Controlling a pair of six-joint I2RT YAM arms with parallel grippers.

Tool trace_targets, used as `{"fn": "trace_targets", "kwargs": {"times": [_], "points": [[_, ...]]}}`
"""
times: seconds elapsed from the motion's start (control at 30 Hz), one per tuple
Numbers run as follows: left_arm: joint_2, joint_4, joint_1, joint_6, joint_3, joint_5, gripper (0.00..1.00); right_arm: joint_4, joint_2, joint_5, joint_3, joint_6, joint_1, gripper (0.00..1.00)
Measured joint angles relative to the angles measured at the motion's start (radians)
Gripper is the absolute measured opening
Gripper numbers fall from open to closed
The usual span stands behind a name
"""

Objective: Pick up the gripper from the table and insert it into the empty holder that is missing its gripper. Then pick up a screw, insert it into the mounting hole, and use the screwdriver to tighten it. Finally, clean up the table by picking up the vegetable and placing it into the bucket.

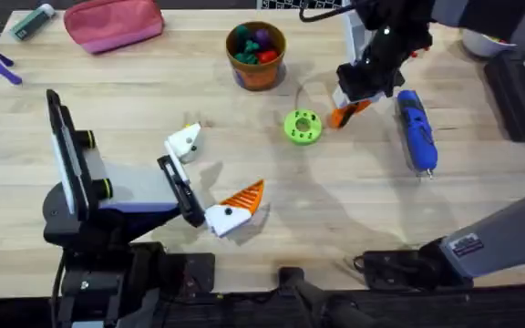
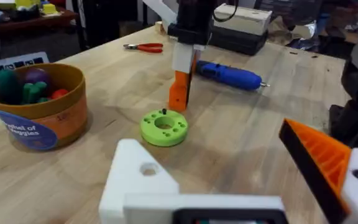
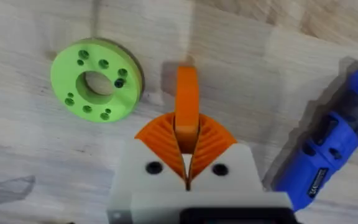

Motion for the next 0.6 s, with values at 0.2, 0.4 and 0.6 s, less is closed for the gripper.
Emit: {"fn": "trace_targets", "kwargs": {"times": [0.2, 0.4, 0.6], "points": [[0.0, 0.0, 0.0, 0.0, 0.0, 0.0, 0.985, -0.006, -0.035, -0.022, -0.002, 0.035, 0.0, 0.013], [0.0, 0.0, 0.0, 0.0, 0.0, 0.0, 0.985, -0.081, -0.188, -0.081, 0.07, 0.08, 0.0, 0.013], [0.0, 0.0, 0.0, 0.0, 0.0, 0.0, 0.985, -0.02, -0.31, -0.259, 0.172, 0.104, 0.0, 0.013]]}}
